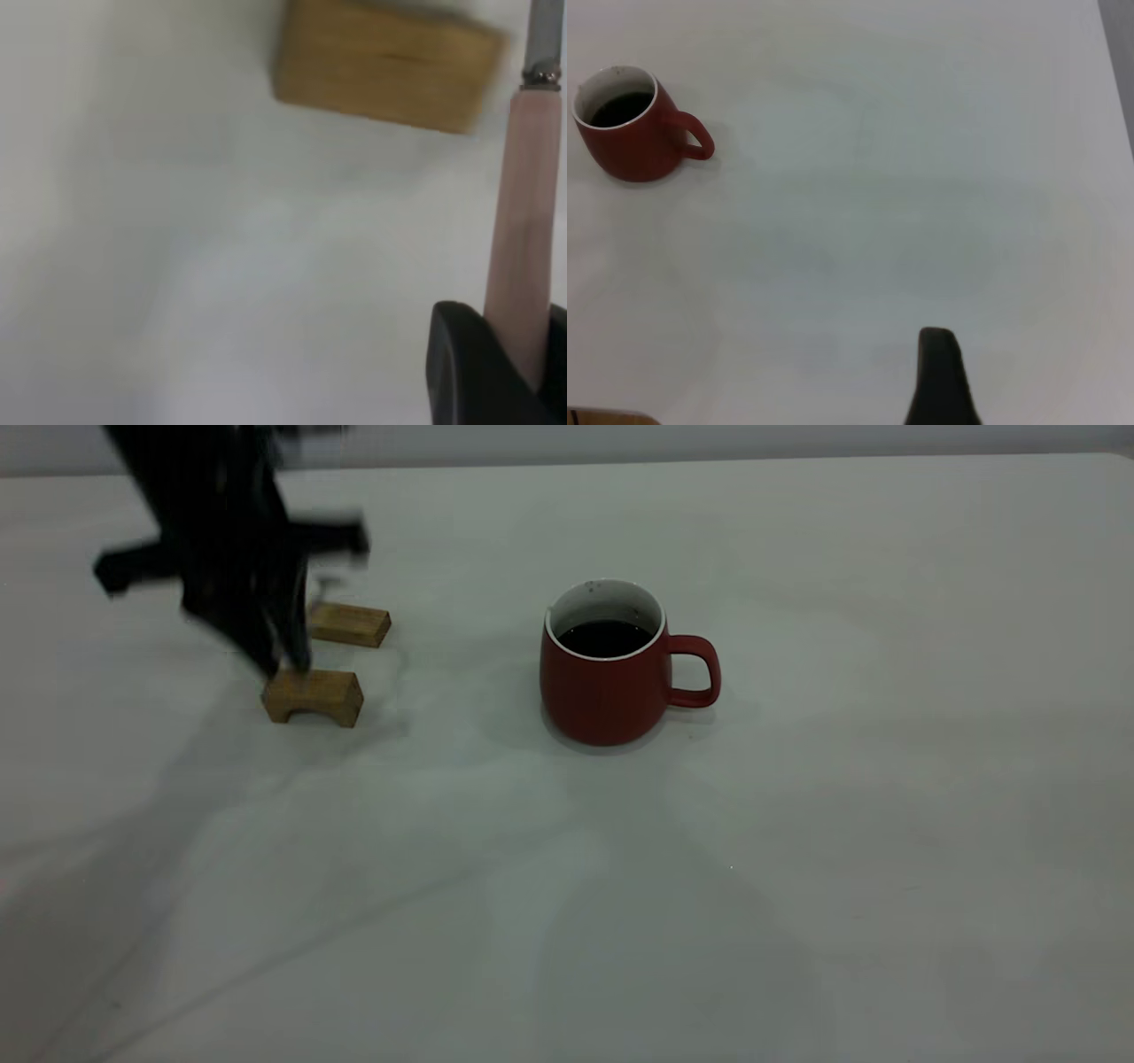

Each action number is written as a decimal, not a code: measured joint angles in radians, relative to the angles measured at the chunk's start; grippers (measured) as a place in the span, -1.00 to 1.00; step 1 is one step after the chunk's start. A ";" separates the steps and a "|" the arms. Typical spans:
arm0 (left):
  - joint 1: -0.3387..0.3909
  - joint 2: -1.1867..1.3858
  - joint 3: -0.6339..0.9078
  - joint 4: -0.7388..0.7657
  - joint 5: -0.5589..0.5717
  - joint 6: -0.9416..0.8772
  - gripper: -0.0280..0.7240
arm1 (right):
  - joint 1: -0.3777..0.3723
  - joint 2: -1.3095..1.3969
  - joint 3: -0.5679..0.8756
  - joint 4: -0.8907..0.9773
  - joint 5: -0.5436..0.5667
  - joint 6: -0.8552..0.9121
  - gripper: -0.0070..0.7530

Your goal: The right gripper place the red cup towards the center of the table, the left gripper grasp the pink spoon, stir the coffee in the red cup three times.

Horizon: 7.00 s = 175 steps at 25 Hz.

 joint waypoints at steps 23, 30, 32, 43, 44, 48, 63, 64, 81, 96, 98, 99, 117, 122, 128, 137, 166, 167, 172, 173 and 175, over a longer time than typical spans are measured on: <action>-0.076 0.043 -0.217 -1.102 0.214 -0.693 -0.48 | 0.000 0.000 0.000 0.000 0.000 0.000 0.56; -0.081 0.160 -0.217 -1.147 0.197 -0.614 -0.48 | 0.000 0.000 0.000 0.000 0.000 0.000 0.56; -0.081 0.187 -0.217 -1.155 0.191 -0.591 -0.48 | 0.000 0.000 0.000 0.000 0.000 0.000 0.56; -0.081 0.217 -0.217 -1.121 0.047 -0.567 -0.48 | 0.000 0.000 0.000 0.000 0.000 0.000 0.56; -0.082 0.218 -0.217 -1.135 0.048 -0.554 -0.48 | 0.000 0.000 0.000 0.000 0.000 0.000 0.56; -0.090 0.255 -0.218 -1.218 0.108 -0.497 -0.48 | 0.000 0.000 0.000 0.000 0.000 0.000 0.56; -0.092 0.231 -0.219 -1.121 0.113 -0.531 -0.48 | 0.000 0.000 0.000 0.000 0.000 0.000 0.56; -0.093 0.237 -0.219 -1.147 0.124 -0.512 -0.48 | 0.000 0.000 0.000 0.000 0.000 0.000 0.56; -0.097 0.236 -0.219 -1.103 0.122 -0.488 -0.48 | 0.000 0.000 0.000 0.000 0.000 0.000 0.56; -0.073 0.235 -0.239 -1.036 0.138 -0.520 -0.48 | 0.000 0.000 0.000 0.000 0.000 0.000 0.56; -0.073 0.236 -0.239 -1.085 0.133 -0.470 -0.48 | 0.000 0.000 0.000 0.000 0.000 0.000 0.56; -0.073 0.238 -0.239 -1.109 0.141 -0.448 -0.48 | 0.000 0.000 0.000 0.000 0.000 0.000 0.56; -0.080 0.255 -0.239 -1.019 0.214 -0.476 -0.48 | 0.000 0.000 0.000 0.000 0.000 0.000 0.56; -0.089 0.255 -0.239 -1.008 0.193 -0.473 -0.48 | 0.000 0.000 0.000 0.000 0.000 0.000 0.56; -0.090 0.255 -0.239 -1.008 0.188 -0.477 -0.28 | 0.000 0.000 0.000 0.000 0.000 0.000 0.56; -0.090 0.130 -0.249 -0.893 0.221 -0.497 -0.02 | 0.000 0.000 0.000 0.000 0.000 0.000 0.56; -0.090 -1.045 0.207 0.370 0.379 0.103 -0.02 | 0.000 0.000 0.000 0.000 0.000 0.000 0.56; -0.090 -1.097 0.264 0.376 0.379 0.104 -0.02 | 0.000 0.000 0.000 0.000 0.000 0.000 0.56; -0.040 -1.354 0.543 0.402 0.379 0.106 -0.02 | 0.000 0.000 0.000 0.000 0.000 0.000 0.56; -0.019 -1.413 0.587 0.399 0.379 0.106 -0.02 | 0.000 0.000 0.000 0.000 0.000 0.000 0.56; 0.015 -1.520 0.682 0.392 0.379 0.106 -0.02 | 0.000 0.000 0.000 0.000 0.000 0.000 0.56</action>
